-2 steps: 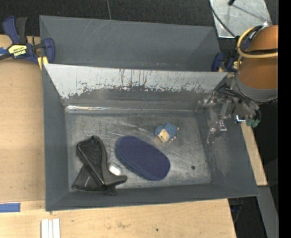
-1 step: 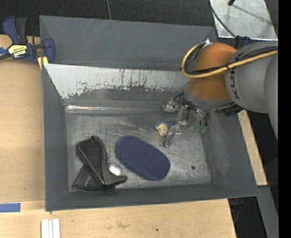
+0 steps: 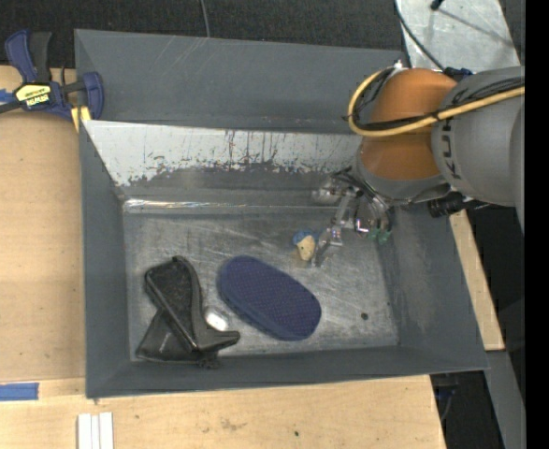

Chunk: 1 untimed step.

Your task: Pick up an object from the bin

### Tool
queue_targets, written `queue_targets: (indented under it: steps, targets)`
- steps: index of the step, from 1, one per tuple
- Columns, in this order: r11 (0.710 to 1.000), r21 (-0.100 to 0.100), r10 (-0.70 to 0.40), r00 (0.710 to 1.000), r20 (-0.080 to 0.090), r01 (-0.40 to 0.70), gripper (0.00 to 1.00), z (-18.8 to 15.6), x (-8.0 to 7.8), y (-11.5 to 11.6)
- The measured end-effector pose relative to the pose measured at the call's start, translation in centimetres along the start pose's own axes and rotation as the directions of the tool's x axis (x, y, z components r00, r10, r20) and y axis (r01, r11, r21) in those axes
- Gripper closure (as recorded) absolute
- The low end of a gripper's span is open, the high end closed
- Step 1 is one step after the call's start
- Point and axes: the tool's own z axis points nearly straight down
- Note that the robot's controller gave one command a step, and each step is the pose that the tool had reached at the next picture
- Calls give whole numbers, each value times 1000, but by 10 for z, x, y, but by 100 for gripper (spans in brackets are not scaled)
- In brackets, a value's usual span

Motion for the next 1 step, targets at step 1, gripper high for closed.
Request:
queue_targets:
  steps: [1]
  targets:
    - [1000,1,9,1000,1,-9,0,1,-5,-1]
